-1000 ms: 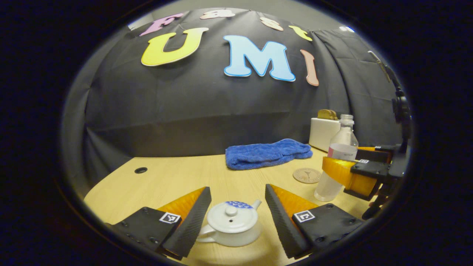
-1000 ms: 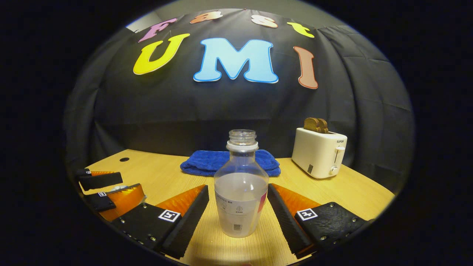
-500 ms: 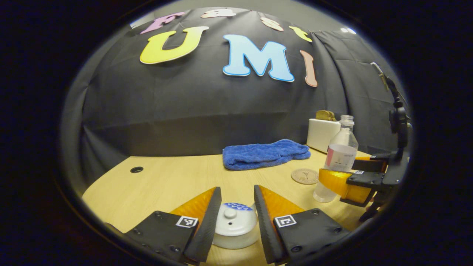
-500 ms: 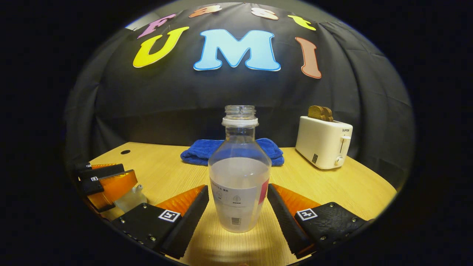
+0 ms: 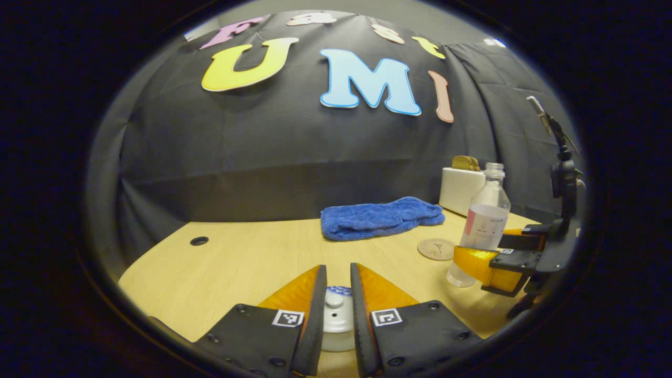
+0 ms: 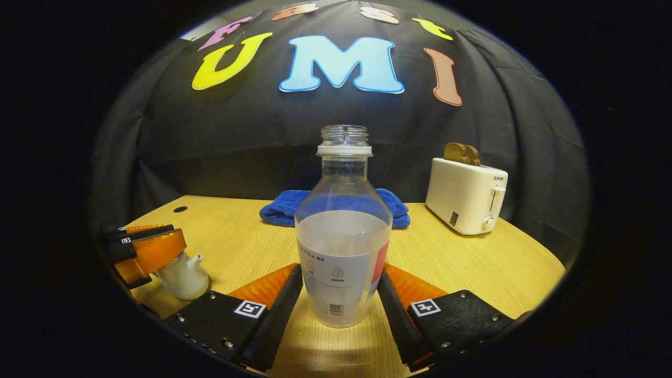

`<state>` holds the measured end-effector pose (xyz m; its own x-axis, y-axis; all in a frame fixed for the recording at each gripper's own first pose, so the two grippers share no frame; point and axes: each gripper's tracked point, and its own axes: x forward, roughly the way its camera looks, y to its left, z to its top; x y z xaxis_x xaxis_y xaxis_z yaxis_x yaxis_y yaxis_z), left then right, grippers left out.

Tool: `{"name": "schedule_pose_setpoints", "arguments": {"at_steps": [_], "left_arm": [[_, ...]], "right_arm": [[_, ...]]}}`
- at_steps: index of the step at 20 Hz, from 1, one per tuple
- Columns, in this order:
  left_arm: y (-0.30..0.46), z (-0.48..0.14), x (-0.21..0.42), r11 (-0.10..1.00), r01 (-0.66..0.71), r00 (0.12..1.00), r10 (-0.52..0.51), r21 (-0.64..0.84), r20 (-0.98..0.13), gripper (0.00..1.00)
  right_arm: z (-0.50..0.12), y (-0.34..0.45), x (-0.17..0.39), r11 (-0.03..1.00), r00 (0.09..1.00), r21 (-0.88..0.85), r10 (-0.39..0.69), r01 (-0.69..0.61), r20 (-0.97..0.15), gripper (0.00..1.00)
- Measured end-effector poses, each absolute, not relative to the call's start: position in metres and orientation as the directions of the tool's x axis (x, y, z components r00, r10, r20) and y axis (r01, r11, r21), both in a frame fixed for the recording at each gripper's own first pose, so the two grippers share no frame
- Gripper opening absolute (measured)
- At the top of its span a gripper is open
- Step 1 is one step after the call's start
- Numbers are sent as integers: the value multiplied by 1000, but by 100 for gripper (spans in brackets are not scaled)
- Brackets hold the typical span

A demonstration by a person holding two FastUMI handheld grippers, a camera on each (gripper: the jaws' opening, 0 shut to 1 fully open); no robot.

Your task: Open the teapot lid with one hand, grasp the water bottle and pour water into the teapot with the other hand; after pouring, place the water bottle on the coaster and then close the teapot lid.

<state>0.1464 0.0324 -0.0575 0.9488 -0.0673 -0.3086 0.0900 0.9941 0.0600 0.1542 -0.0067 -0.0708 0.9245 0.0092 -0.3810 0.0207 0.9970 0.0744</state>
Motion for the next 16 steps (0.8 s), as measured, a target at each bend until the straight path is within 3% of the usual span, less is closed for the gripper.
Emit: {"name": "schedule_pose_setpoints", "arguments": {"at_steps": [1,3,4,5,10,14,16], "left_arm": [[37,-54,150,995,66,954,-41,74,-298,33],[39,-57,149,997,58,956,-38,59,-290,22],[39,-56,148,997,56,957,-38,55,-288,21],[39,-55,148,997,52,957,-35,52,-287,21],[40,-55,147,998,58,959,-44,39,-279,22],[39,-54,146,998,64,961,-59,11,-269,12],[40,-55,146,998,65,961,-61,8,-269,12]], "right_arm": [[-71,-7,155,997,924,71,9,20,-382,85],[-73,-6,154,997,923,73,15,15,-386,84],[-78,-6,160,997,923,73,13,16,-384,84],[-73,-6,156,997,922,77,16,15,-386,77],[-73,-6,154,996,921,83,14,20,-389,77],[-73,-6,155,997,922,74,10,20,-387,76],[-73,-6,155,997,923,70,11,18,-386,74]]}}
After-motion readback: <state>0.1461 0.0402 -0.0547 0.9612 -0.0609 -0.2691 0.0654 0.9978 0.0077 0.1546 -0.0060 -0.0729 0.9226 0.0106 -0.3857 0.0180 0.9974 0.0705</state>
